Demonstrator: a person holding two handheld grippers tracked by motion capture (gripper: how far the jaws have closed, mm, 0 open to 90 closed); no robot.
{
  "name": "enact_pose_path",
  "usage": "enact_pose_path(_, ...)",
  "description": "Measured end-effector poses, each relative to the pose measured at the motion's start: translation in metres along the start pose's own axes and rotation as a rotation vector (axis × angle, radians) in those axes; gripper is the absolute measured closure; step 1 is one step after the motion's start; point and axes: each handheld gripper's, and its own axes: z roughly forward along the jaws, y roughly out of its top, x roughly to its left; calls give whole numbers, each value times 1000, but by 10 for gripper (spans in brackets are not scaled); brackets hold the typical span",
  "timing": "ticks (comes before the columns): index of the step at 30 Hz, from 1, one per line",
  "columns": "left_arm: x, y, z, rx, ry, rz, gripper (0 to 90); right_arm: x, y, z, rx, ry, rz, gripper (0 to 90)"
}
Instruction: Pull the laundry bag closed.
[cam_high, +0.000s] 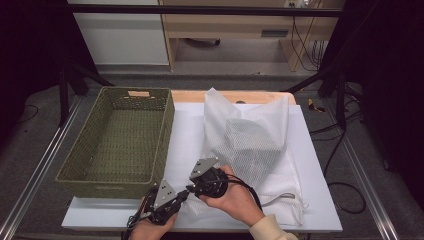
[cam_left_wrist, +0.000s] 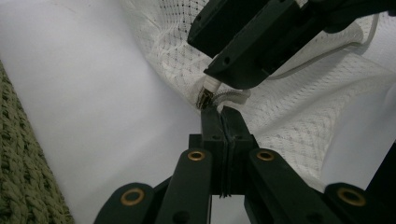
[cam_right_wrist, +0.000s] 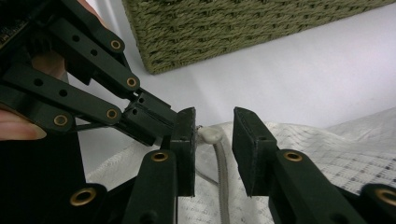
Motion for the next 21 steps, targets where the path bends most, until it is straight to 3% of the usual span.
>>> enact_pose_path(13,1,0,-1,-2,8,3,896,0,2,2,43,23,6,800)
enact_pose_path(21,0,0,-1,-2,10,4,897,-1,1,4,66,33,22,797)
